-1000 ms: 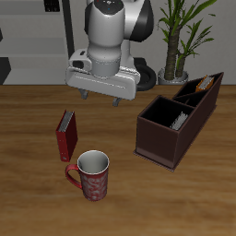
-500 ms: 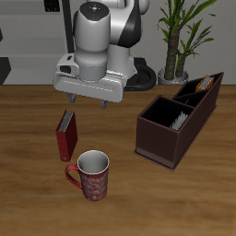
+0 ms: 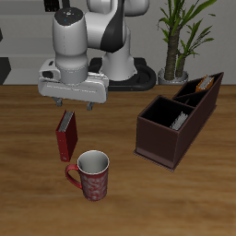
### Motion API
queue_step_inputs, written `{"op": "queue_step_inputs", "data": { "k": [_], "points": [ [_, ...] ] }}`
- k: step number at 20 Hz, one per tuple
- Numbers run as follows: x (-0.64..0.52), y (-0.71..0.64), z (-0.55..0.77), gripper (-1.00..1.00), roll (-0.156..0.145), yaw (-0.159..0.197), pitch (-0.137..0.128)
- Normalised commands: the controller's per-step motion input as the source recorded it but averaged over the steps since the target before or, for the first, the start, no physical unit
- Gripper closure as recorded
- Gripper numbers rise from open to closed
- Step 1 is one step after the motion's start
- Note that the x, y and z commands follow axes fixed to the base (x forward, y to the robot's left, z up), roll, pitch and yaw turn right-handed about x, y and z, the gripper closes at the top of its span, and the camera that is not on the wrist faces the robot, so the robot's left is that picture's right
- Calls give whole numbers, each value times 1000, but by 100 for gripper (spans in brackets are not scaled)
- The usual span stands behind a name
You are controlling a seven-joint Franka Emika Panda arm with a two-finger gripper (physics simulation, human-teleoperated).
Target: Place the orange book into the left desk caddy's left compartment and place the striped book into the left desk caddy's right compartment and place the red book into the left desk caddy's right compartment
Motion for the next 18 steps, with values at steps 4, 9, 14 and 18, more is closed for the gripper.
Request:
{"op": "queue_step_inputs", "data": {
  "k": [4, 9, 14, 18],
  "points": [
    [-66, -586, 15, -100, 14, -91, 15],
    [24, -340, -17, -100, -2, 6, -29],
    [160, -57, -285, -100, -16, 35, 21],
    [3, 127, -170, -100, 4, 18, -10]
  ]
}}
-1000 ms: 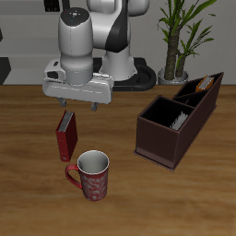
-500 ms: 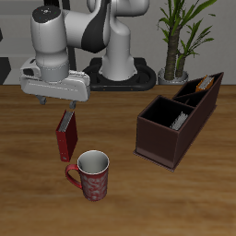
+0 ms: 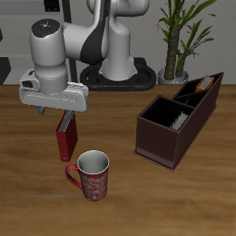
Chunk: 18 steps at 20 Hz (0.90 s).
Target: Place the orange book into the left desk caddy's left compartment and place the striped book into the left desk caddy's right compartment and place the red book into the left desk caddy's right compartment
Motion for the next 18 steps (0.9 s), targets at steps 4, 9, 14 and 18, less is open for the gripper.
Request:
{"op": "queue_step_inputs", "data": {
  "k": [4, 9, 14, 18],
  "points": [
    [-40, 219, -122, -100, -13, 30, -27],
    [8, 166, -75, -100, 29, -1, -3],
    [34, 73, -170, -100, 11, 10, 0],
    [-67, 28, -213, -100, 5, 4, -5]
  ]
}}
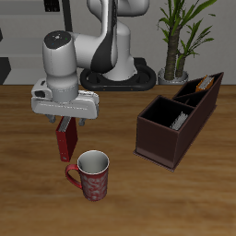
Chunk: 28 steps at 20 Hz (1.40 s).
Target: Place the orange book into the left desk caddy's left compartment and place the striped book into the left desk caddy's right compartment and place the red book into the left desk caddy's right compartment
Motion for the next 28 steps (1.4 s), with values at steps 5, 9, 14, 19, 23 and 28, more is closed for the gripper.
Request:
{"op": "queue_step_inputs", "data": {
  "k": [5, 9, 14, 19, 23, 28],
  "points": [
    [18, -44, -98, -100, -9, -2, 11],
    [29, -60, -166, -100, 4, 8, 34],
    [82, -29, -253, 100, 2, -7, 44],
    [39, -73, -131, 100, -10, -15, 22],
    [-42, -20, 29, 100, -10, -19, -4],
    [-97, 154, 338, 100, -65, -123, -15]
  ]
}}
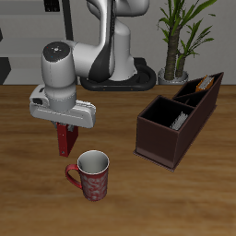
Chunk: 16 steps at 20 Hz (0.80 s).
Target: Place the orange book into the left desk caddy's left compartment and place the striped book into the left desk caddy's right compartment and place the red book into the left desk caddy's right compartment
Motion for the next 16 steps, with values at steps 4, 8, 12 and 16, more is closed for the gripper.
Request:
{"op": "queue_step_inputs", "data": {
  "k": [4, 8, 12, 16],
  "points": [
    [-217, 355, 431, 100, -37, -133, -25],
    [-345, 535, 510, 100, -53, -163, 6],
    [-293, 372, 440, 100, 2, -111, -31],
    [-199, 319, 374, 100, 6, -79, -26]
  ]
}}
